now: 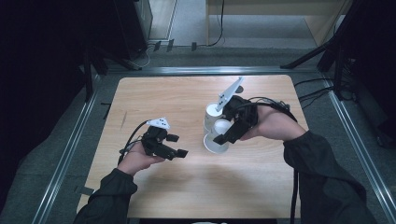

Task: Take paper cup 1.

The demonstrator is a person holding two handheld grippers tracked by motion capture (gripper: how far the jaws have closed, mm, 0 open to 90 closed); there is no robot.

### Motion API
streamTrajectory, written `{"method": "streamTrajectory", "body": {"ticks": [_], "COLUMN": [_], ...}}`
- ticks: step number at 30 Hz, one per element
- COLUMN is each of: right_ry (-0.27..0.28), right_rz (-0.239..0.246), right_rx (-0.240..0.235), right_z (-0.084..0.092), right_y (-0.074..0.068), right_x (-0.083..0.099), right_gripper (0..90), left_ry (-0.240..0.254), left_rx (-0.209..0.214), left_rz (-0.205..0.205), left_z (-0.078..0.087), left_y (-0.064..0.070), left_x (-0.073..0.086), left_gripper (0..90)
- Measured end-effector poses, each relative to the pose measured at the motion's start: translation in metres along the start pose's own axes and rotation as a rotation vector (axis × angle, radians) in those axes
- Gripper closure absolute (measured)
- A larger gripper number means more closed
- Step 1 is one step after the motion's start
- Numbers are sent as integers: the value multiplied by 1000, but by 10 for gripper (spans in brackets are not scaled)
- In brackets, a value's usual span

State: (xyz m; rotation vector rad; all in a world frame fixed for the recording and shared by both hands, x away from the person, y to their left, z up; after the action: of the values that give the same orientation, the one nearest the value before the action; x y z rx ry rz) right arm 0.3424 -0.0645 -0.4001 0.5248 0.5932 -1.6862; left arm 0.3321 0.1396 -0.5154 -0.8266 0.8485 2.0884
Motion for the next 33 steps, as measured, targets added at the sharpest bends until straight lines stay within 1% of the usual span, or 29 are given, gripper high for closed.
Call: {"method": "streamTrajectory", "body": {"ticks": [1, 3, 4, 6, 7, 10, 11, 12, 13, 15, 16, 17, 19, 20, 21, 22, 23, 24, 25, 26, 27, 28, 29, 30, 31, 32, 33], "right_ry": [3, 19, 30, 58, 62, 88, 95, 95, 117, 136, 136, 155, 165, 172, 173, 173, 195, 195, 211, 211, 218, 227, 227, 250, 260, 271, 271], "right_rz": [1, 3, 6, -4, -18, -36, -49, -49, -59, -81, -81, -95, -101, -104, -103, -103, -107, -107, -109, -109, -106, -106, -106, -108, -107, -104, -104], "right_rx": [-5, 0, -3, -11, -17, -19, -23, -23, -28, -37, -37, -37, -37, -34, -33, -33, -36, -36, -38, -38, -33, -32, -32, -37, -36, -40, -40], "right_z": [-3, -10, -12, -18, -20, -30, -33, -33, -38, -41, -41, -44, -47, -48, -49, -49, -50, -50, -51, -51, -53, -53, -53, -53, -53, -53, -53], "right_y": [0, 0, 1, 0, 0, 1, 1, 1, 2, 2, 2, 3, 3, 3, 3, 3, 4, 4, 4, 4, 4, 4, 4, 4, 4, 4, 4], "right_x": [3, 13, 15, 22, 26, 38, 41, 41, 47, 51, 51, 55, 58, 59, 60, 60, 59, 59, 58, 58, 57, 57, 57, 55, 55, 54, 54], "right_gripper": [347, 347, 347, 349, 350, 351, 351, 351, 352, 353, 353, 354, 354, 354, 354, 354, 354, 354, 354, 354, 354, 354, 354, 354, 354, 354, 354], "left_ry": [-1, -3, -3, -4, -6, -8, -9, -9, -9, -3, -3, 4, 4, -13, -25, -25, -36, -36, -38, -36, -36, -38, -38, -40, -35, -33, -33], "left_rx": [2, 7, 10, 11, 15, 22, 24, 24, 31, 51, 51, 71, 82, 77, 76, 76, 94, 94, 109, 124, 129, 147, 147, 169, 173, 185, 185], "left_rz": [-6, -15, -21, -27, -35, -46, -55, -55, -66, -66, -66, -65, -71, -79, -97, -97, -124, -124, -135, -144, -153, -162, -162, -180, -189, -190, -190], "left_z": [0, -1, -1, -2, -2, -4, -6, -6, -7, -8, -8, -10, -12, -13, -14, -14, -15, -15, -15, -15, -14, -14, -14, -14, -14, -14, -14], "left_y": [0, 1, 2, 3, 3, 5, 7, 7, 9, 11, 11, 13, 16, 17, 18, 18, 23, 23, 26, 28, 29, 31, 31, 33, 35, 36, 36], "left_x": [0, 0, 0, -1, -1, -1, -2, -2, -3, -7, -7, -10, -11, -12, -12, -12, -15, -15, -17, -19, -20, -23, -23, -25, -26, -26, -26], "left_gripper": [216, 223, 223, 226, 226, 224, 212, 197, 177, 165, 151, 149, 150, 150, 151, 157, 158, 158, 158, 158, 158, 159, 164, 167, 167, 167, 167]}}
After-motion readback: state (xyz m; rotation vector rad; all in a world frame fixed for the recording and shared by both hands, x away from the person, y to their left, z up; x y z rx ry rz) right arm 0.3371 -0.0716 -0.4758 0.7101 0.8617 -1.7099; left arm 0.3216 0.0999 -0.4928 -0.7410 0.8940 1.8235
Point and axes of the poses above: each handheld gripper's, and its own axes: z roughly backward along the jaws, x roughly out of its underside, y roughly to its right, the point moved 6 cm from there along -z, roughly forward along the jaws, and after that the axes turned 7 degrees about y, right-handed, at the moved point
